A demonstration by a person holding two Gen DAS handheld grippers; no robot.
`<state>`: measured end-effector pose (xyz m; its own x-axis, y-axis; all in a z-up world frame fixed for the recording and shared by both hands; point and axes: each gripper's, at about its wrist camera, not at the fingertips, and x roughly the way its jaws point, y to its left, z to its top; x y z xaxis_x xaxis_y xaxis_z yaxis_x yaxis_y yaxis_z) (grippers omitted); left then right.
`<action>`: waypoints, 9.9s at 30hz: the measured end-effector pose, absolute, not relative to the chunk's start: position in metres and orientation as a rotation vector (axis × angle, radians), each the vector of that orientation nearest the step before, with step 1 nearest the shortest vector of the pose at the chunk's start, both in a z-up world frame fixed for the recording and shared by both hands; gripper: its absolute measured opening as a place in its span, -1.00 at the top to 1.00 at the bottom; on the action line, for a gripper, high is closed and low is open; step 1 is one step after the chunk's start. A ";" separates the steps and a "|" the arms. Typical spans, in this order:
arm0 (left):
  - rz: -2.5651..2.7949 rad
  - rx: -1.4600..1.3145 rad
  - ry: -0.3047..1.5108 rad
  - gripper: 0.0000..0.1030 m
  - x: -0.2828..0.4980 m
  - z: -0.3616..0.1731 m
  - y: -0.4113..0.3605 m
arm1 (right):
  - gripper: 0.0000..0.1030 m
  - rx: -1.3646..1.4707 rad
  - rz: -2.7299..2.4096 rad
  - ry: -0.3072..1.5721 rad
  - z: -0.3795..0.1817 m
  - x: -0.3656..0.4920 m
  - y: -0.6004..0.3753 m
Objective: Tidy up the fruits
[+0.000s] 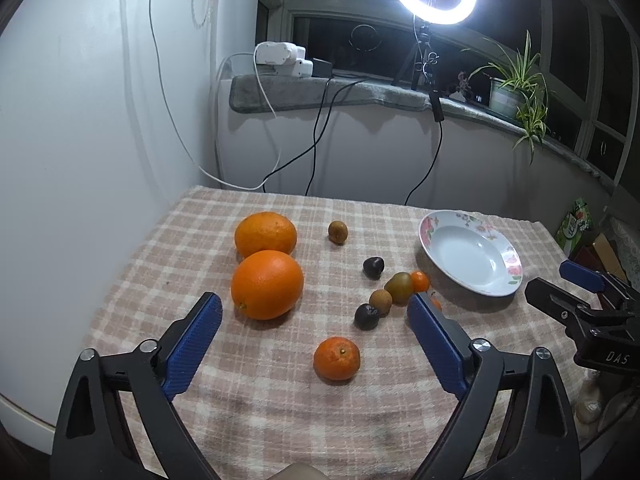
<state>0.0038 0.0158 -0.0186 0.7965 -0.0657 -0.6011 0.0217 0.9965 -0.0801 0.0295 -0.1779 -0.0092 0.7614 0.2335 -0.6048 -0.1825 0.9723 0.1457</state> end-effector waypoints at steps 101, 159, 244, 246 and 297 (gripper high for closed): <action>-0.430 -0.039 0.797 0.28 0.089 -0.055 -0.107 | 0.25 0.103 0.298 0.791 -0.061 0.095 -0.236; -0.287 -0.080 0.781 -0.35 0.078 -0.054 -0.048 | -0.31 0.099 0.311 0.737 -0.041 0.088 -0.213; -0.177 -0.356 0.863 -0.27 0.095 -0.106 0.093 | -0.50 0.134 0.869 1.033 -0.076 0.190 0.009; -0.174 -0.348 0.860 -0.27 0.095 -0.105 0.092 | -0.50 0.137 0.868 1.031 -0.075 0.189 0.009; -0.536 -0.086 0.808 -0.27 0.087 -0.050 -0.132 | -0.49 0.350 0.496 0.823 -0.036 0.106 -0.232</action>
